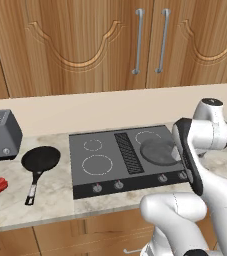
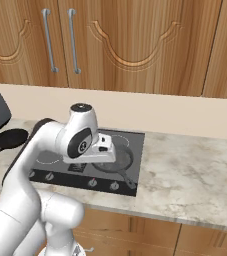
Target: Place both pans onto different burners. Then place the onion and the steak on different pans.
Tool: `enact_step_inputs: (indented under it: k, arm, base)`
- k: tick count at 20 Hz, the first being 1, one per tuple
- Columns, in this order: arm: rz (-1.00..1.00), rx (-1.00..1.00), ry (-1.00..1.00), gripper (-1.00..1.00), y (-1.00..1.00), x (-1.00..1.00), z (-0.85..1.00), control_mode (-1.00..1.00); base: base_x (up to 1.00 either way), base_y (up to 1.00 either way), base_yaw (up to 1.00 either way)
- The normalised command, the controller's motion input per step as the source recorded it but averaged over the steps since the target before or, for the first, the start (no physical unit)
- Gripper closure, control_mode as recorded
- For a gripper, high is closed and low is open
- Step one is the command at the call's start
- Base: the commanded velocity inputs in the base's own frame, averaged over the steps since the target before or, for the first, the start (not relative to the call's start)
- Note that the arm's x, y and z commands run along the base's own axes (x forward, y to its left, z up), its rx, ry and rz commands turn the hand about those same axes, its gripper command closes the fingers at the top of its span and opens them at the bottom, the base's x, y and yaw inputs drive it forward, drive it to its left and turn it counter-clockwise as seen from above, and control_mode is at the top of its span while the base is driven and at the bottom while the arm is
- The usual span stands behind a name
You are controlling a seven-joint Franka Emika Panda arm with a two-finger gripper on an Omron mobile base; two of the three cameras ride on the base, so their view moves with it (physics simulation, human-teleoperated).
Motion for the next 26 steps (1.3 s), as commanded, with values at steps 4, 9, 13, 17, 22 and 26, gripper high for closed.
enact_step_inputs:
  k: [4,9,13,17,22,26]
  arm:
    - [0.0,0.0,0.0,-1.0,0.15,-0.18,0.21,-1.0]
    - [-0.09,0.0,0.0,-1.0,0.29,-0.12,0.18,-1.0]
    - [-0.13,0.0,0.0,-1.0,0.29,-0.16,0.11,-1.0]
    - [-0.1,0.0,0.01,-1.0,0.19,-0.12,0.03,-1.0]
    - [-0.05,0.0,0.01,-1.0,0.1,-0.01,0.03,-1.0]
    - [0.0,0.0,0.0,-1.0,0.0,0.0,0.0,-1.0]
  base:
    - [0.0,0.0,0.0]
    - [0.0,0.0,0.0]
    - [0.0,0.0,0.0]
    - [0.0,0.0,0.0]
    - [0.0,0.0,0.0]
    - [0.0,0.0,0.0]
